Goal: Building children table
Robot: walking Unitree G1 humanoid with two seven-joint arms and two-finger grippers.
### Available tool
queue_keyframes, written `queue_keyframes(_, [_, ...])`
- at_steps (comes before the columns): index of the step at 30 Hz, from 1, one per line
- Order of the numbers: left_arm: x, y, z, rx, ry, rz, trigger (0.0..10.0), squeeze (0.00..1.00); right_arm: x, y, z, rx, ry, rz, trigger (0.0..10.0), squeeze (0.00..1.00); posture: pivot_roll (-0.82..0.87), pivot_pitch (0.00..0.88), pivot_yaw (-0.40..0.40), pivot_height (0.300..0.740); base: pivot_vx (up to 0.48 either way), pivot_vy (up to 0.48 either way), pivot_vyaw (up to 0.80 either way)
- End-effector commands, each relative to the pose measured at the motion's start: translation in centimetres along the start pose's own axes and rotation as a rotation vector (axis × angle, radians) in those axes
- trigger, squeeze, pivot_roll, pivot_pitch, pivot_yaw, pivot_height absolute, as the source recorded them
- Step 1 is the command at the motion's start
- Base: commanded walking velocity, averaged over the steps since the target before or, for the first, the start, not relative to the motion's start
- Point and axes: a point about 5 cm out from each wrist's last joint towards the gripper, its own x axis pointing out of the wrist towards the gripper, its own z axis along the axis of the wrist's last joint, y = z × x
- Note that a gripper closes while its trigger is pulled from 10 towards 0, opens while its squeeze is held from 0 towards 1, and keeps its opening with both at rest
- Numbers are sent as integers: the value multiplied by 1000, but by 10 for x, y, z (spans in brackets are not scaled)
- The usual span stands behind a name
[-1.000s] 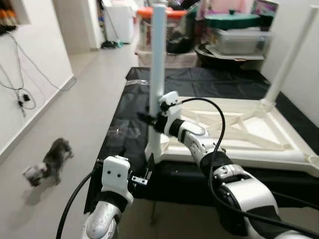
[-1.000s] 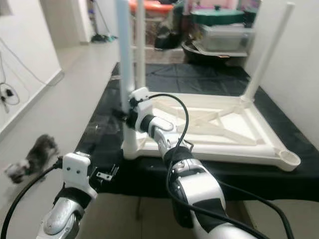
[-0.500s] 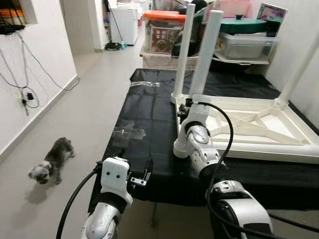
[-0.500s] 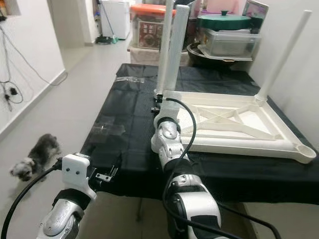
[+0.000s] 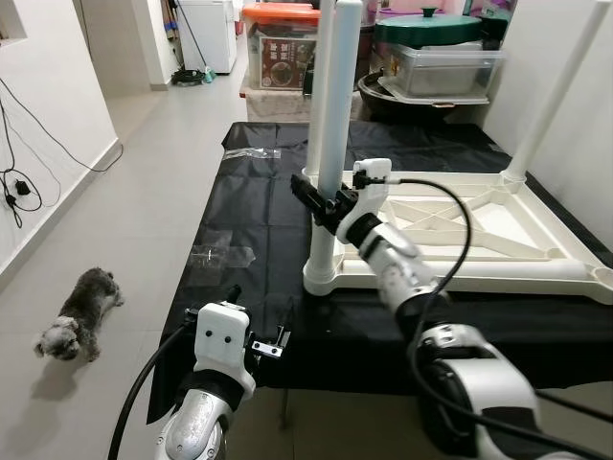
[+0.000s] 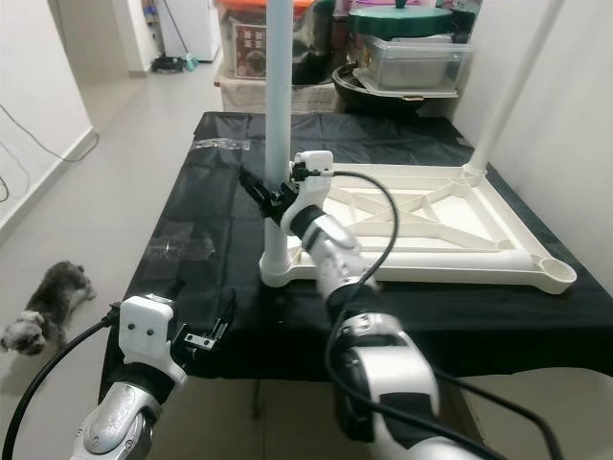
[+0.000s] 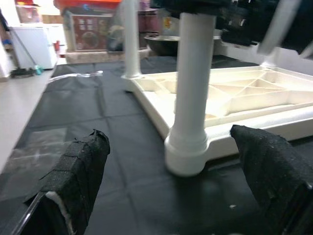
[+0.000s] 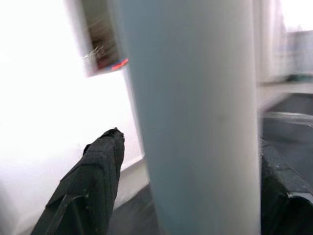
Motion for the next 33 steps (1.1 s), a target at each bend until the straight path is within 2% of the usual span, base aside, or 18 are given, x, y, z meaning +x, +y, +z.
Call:
queue_keyframes(1, [0, -2, -2, 3, 3, -13, 10000, 0, 6, 20, -26, 29, 151, 221, 10000, 0, 2, 0, -29, 740, 0, 0, 0])
queue_keyframes(2, [0, -2, -2, 3, 4, -13, 10000, 0, 4, 24, -32, 22, 205, 318, 10000, 0, 2, 0, -29, 740, 0, 0, 0])
queue_keyframes(3, [0, -2, -2, 3, 4, -13, 10000, 0, 4, 24, -32, 22, 205, 318, 10000, 0, 2, 0, -29, 740, 0, 0, 0])
queue_keyframes(4, [0, -2, -2, 3, 4, -13, 10000, 0, 2, 27, -35, 21, 238, 378, 10000, 0, 2, 0, -29, 740, 0, 0, 0])
queue_keyframes(9, [0, -1, -1, -2, 1, -5, 10000, 0, 11, 32, -31, 25, 243, 415, 10000, 0, 16, 0, -33, 740, 0, 0, 0])
queue_keyframes(10, [0, -1, -2, -3, 2, -5, 10000, 0, 15, 34, -28, 56, 221, 423, 0, 0, 25, 0, -38, 740, 0, 0, 0])
queue_keyframes(20, [-1, -2, -3, -1, 5, -5, 10000, 0, 20, 36, -25, 70, 173, 400, 0, 0, 26, 0, -38, 740, 0, 0, 0])
queue_keyframes(21, [-1, -3, -3, 1, 6, -7, 10000, 0, 24, 30, -25, 39, 140, 230, 0, 0, 19, 0, -39, 740, 0, 0, 0])
queue_keyframes(22, [-1, -3, -3, 1, 6, -7, 10000, 0, 24, 30, -25, 39, 140, 230, 0, 0, 19, 0, -39, 740, 0, 0, 0])
queue_keyframes(23, [-1, -3, -3, 1, 6, -8, 10000, 0, 24, 15, -26, 13, 107, -89, 0, 0, 13, 0, -37, 740, 0, 0, 0])
queue_keyframes(26, [-1, -3, -3, 1, 6, -8, 10000, 0, 24, 15, -26, 13, 107, -89, 0, 0, 13, 0, -37, 740, 0, 0, 0])
queue_keyframes(27, [-1, -2, -3, 1, 7, -10, 10000, 0, 11, -7, -30, 15, 61, -491, 0, 0, 15, 0, -31, 740, 0, 0, 0])
queue_keyframes(28, [-1, -2, -3, 2, 9, -11, 10000, 0, -9, -23, -32, -25, 32, -821, 0, 0, 7, 0, -33, 740, 0, 0, 0])
queue_keyframes(29, [-1, -2, -3, 2, 10, -11, 10000, 0, -23, -30, -33, -53, 12, -1006, 0, 0, 7, 0, -33, 740, 0, 0, 0])
queue_keyframes(31, [-1, -2, -3, 2, 10, -11, 10000, 0, -23, -30, -33, -53, 12, -1006, 0, 0, 7, 0, -33, 740, 0, 0, 0])
queue_keyframes(32, [-1, -3, -3, 2, 11, -13, 10000, 0, -35, -32, -36, -25, -15, -1150, 0, 0, 7, 0, -33, 740, 0, 0, 0])
queue_keyframes(33, [-1, -3, -3, 1, 10, -14, 10000, 0, -39, -30, -42, 16, -21, -1219, 0, 0, 9, 0, -29, 740, 0, 0, 0])
